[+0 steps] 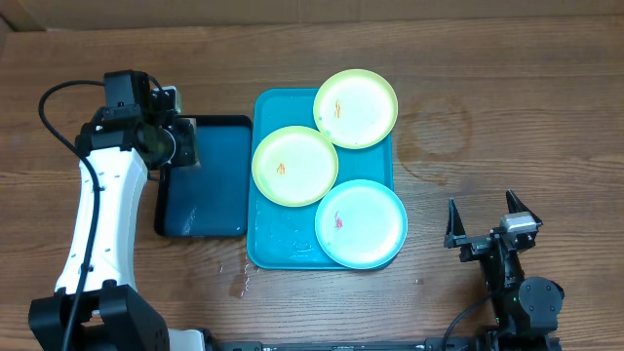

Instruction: Clean dirty plates on tray and stack at the side

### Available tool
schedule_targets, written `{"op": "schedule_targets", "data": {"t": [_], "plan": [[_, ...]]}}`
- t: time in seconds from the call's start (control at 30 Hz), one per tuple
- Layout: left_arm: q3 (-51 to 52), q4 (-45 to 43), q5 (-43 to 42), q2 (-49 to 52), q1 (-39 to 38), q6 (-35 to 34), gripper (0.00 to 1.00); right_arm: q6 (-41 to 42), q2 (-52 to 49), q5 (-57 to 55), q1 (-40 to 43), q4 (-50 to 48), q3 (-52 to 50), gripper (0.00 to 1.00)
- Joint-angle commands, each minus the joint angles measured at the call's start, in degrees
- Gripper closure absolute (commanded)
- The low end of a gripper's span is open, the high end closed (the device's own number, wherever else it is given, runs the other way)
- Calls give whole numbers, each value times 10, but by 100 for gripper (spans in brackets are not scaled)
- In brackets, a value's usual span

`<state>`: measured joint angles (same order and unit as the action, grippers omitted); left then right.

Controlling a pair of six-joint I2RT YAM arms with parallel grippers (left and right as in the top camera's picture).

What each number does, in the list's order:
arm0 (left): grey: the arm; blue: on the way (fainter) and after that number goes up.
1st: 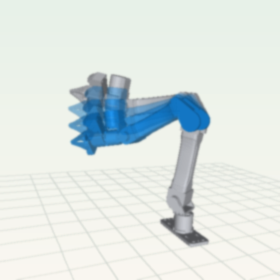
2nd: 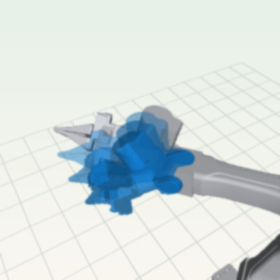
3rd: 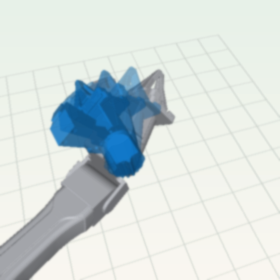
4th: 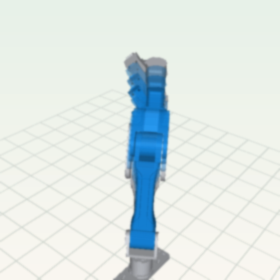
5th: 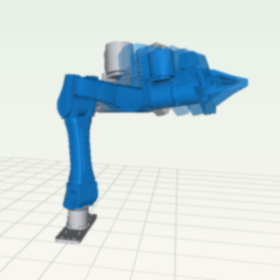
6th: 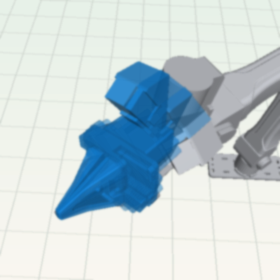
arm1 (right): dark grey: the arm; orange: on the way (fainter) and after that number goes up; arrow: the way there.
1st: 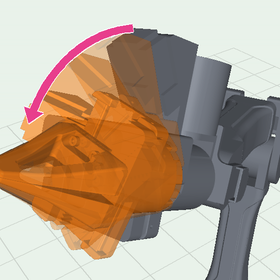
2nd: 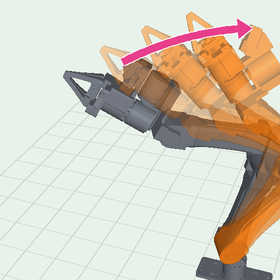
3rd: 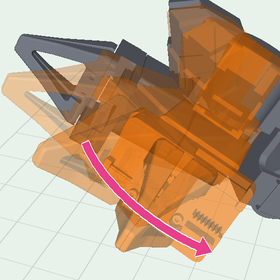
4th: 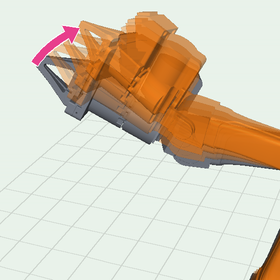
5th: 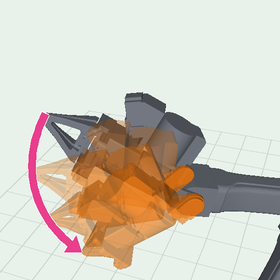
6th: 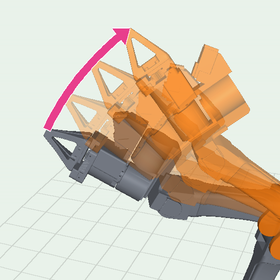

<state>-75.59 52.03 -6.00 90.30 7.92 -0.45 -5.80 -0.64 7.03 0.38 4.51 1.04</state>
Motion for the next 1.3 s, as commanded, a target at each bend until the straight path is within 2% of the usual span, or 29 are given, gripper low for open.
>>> {"op": "schedule_targets", "data": {"t": [0.0,0.4,0.57,1.27], "plan": [[-10,6,-16,-6,-2,-4,96,2,0,-5,0,-3,-6,0],[-10,10,-12,-6,-25,-8,96,2,0,-5,0,-3,-6,0],[-10,-6,-9,-6,-25,27,96,2,0,-5,0,-3,-6,0],[-10,-10,-11,-6,-25,17,96,2,0,-5,0,-3,-6,0]]}}
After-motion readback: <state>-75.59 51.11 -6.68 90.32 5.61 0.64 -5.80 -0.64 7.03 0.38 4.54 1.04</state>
